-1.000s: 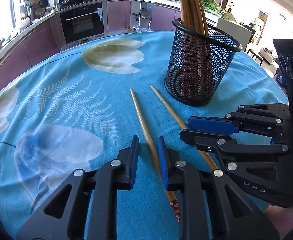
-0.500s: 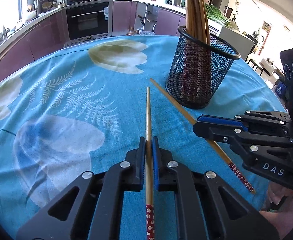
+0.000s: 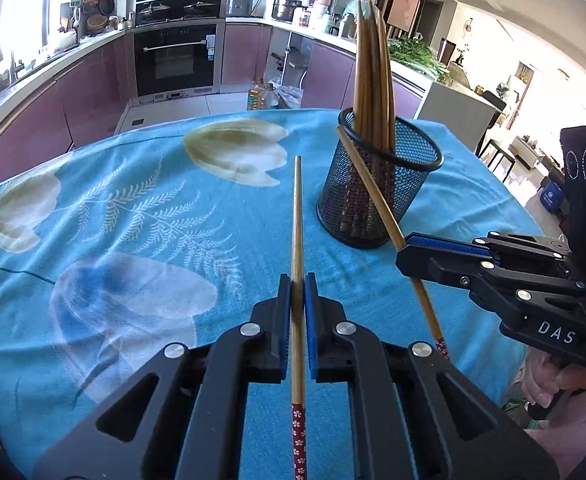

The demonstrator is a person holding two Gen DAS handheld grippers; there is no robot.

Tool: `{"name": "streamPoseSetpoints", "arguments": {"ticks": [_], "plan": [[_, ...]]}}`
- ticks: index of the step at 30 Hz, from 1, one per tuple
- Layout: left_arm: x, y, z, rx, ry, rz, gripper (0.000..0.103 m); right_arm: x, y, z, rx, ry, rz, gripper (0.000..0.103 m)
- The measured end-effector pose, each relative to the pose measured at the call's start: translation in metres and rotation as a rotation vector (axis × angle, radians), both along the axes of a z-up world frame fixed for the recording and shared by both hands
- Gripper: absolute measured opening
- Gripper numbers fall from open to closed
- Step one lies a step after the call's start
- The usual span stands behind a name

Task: Organize utensils
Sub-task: 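Lift both held chopsticks upright and carry them over the mesh cup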

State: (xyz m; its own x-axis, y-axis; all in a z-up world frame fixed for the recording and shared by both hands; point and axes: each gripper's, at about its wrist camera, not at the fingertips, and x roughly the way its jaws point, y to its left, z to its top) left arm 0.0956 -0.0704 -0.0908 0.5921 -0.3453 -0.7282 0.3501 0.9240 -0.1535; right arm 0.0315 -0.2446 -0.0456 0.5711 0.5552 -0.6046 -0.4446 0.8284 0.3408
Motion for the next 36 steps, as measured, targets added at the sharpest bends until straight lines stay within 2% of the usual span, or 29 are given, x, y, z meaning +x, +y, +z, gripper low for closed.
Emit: {"name": "streamPoseSetpoints", "arguments": {"ticks": [16,36], "plan": [[-0.018,-0.001,0.034,-0.059,-0.060,-0.030,0.007,-0.011,-0.016,0.025,0.038,-0.072,-0.015,0.006],[-0.022,-0.001,0.051,-0.092,-0.091,-0.046,0.007,-0.014,-0.029,0.040,0.055,-0.132,-0.040,0.006]]}}
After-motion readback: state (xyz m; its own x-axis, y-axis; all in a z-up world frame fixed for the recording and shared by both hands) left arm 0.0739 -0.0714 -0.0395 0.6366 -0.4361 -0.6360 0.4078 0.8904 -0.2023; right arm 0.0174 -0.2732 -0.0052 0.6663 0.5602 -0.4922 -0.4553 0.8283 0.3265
